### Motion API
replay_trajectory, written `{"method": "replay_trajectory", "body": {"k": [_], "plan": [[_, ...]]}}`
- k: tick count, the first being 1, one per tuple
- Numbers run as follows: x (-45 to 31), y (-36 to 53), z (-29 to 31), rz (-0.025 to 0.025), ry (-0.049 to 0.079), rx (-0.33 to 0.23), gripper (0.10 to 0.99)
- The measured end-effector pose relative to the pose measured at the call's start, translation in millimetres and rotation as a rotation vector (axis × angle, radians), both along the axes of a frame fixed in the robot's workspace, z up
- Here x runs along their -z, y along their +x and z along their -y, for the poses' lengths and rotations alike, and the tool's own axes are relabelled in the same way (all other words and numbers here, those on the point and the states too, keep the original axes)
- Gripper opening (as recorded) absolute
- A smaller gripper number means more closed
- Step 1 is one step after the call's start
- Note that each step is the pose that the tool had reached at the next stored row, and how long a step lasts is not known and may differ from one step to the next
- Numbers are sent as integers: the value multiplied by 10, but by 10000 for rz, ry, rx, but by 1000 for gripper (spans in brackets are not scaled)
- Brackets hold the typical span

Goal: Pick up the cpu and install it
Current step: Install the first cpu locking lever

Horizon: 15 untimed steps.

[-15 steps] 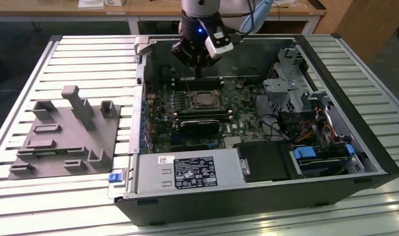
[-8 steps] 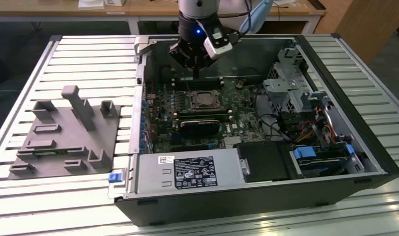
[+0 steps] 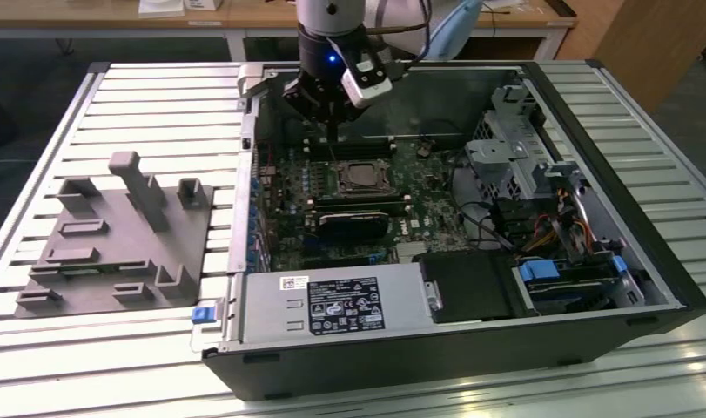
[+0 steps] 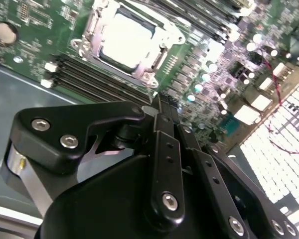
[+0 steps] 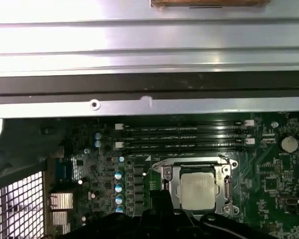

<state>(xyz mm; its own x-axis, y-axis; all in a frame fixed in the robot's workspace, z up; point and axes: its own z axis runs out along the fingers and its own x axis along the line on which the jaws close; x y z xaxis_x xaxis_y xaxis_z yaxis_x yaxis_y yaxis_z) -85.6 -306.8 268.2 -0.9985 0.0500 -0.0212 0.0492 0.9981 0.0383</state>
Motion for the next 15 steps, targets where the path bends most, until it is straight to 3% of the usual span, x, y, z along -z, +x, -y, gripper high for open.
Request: {"method": "replay_trajectory", "body": {"k": [15], "plan": [[70,-183,-31,-2,-1,-1,106]]}}
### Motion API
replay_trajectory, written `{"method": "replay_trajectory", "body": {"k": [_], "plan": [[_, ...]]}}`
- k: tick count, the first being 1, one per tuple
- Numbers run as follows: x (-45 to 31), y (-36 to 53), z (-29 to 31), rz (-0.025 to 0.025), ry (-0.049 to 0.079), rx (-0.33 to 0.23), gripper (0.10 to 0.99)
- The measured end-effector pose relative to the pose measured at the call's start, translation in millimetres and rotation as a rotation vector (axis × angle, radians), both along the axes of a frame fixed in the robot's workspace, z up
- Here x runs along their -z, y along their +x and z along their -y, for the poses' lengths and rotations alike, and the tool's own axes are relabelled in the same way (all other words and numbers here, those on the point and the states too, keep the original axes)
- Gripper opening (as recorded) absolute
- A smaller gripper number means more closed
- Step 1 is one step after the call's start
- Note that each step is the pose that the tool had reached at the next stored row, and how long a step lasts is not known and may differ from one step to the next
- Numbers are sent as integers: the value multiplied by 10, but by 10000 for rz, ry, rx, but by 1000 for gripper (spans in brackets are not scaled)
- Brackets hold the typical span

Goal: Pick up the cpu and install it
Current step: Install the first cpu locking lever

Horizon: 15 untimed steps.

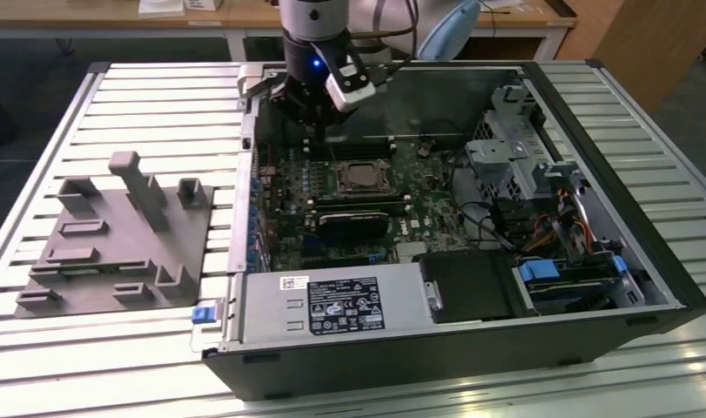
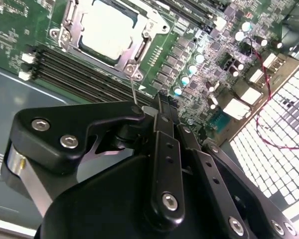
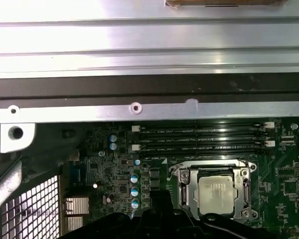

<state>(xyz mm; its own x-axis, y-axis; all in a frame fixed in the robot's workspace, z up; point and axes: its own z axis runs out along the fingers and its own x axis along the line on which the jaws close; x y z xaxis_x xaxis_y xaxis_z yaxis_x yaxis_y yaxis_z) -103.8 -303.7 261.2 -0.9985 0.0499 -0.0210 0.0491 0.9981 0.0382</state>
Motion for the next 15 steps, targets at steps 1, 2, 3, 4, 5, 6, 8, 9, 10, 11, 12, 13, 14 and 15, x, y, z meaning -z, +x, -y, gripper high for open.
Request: {"method": "replay_trajectory", "body": {"k": [1,2,3,4,5,6,8,9,10,11,12,13,14,15], "plan": [[4,-9,-9,1,1,-2,106],[7,-16,-19,1,1,-5,106],[12,-22,-33,1,1,-8,106],[18,-25,-50,1,1,-13,106],[23,-25,-74,0,0,-20,106],[29,-26,-97,0,0,-29,106],[39,-26,-129,1,0,-46,106],[43,-26,-136,1,1,-53,106],[47,-24,-137,3,3,-61,106],[48,-16,-138,1,1,-68,106],[48,1,-138,0,0,-74,106],[49,24,-138,0,0,-81,106],[50,52,-138,0,1,-86,106],[50,81,-138,0,1,-88,106]]}}
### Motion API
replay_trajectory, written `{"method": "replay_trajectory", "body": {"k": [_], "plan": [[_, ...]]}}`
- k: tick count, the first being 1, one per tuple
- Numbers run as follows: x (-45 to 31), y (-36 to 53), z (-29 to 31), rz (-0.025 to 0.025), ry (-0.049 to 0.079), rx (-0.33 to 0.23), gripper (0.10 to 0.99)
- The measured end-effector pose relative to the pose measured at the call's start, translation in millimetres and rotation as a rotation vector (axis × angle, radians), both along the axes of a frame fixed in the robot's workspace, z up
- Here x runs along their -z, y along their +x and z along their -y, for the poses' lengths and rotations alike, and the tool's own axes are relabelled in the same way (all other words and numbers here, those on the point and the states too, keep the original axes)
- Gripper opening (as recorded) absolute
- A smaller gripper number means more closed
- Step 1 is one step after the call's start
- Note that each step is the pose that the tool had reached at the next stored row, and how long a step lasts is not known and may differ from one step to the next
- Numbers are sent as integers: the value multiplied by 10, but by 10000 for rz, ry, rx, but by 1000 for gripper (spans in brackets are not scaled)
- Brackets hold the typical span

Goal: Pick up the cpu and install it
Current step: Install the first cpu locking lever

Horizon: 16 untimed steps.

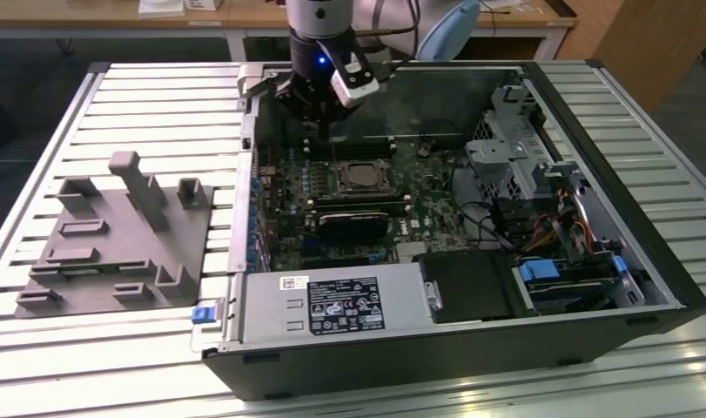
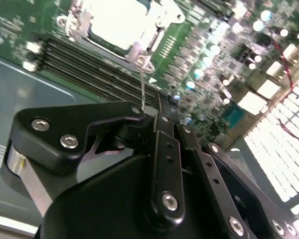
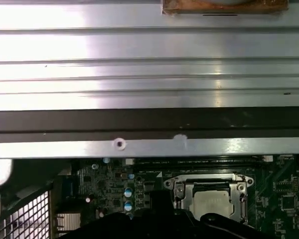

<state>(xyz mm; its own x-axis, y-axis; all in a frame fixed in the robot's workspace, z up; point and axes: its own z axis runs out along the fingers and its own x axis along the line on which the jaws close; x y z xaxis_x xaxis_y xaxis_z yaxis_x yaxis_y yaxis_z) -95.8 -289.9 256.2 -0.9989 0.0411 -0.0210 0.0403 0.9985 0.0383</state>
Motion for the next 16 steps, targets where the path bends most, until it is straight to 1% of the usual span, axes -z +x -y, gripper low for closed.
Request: {"method": "replay_trajectory", "body": {"k": [4,8,9,11,12,13,14,16], "plan": [[3,129,-1,-4,-1,-1,106],[13,284,-2,-17,0,-4,106],[15,303,-2,-19,1,-6,106],[18,305,0,-18,6,-5,106],[20,305,3,-21,60,-6,106],[27,305,4,-18,167,-6,106],[36,306,6,-19,245,-6,106],[52,308,6,-18,262,-4,106]]}}
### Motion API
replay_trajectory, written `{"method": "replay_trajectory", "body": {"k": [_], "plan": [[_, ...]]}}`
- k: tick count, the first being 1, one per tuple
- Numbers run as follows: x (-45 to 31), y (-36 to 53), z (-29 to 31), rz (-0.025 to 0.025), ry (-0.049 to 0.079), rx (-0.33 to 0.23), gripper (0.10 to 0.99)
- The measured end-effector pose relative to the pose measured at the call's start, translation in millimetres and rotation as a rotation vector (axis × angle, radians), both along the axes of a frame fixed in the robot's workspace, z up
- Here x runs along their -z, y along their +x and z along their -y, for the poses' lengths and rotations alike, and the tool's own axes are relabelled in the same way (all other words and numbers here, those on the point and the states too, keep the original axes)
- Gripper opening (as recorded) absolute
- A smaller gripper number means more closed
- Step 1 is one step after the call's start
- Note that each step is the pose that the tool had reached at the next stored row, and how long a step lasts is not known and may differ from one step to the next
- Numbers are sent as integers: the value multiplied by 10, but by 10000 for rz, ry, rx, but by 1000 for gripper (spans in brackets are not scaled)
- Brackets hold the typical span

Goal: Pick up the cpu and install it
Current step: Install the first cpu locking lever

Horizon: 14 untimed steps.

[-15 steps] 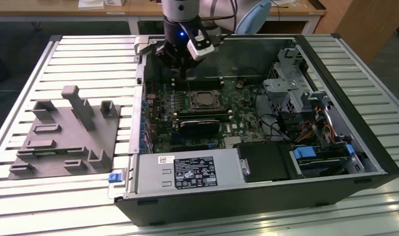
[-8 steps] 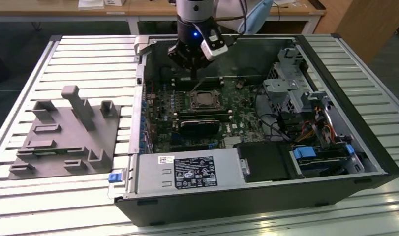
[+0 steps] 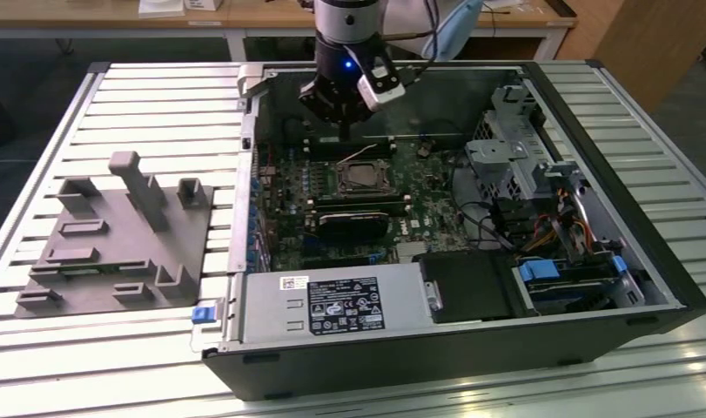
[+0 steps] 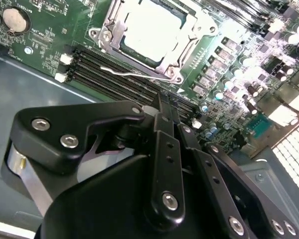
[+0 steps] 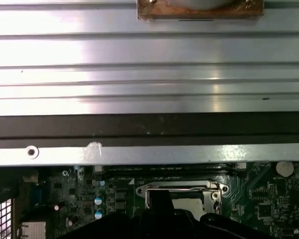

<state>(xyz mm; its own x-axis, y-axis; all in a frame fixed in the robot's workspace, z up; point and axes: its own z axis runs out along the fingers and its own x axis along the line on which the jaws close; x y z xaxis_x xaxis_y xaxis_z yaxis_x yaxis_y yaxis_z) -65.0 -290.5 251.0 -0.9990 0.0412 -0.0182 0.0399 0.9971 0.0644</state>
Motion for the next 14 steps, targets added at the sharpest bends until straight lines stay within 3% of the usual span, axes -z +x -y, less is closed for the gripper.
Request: {"method": "replay_trajectory", "body": {"k": [14], "plan": [[115,169,-17,-3,-4,-372,106]]}}
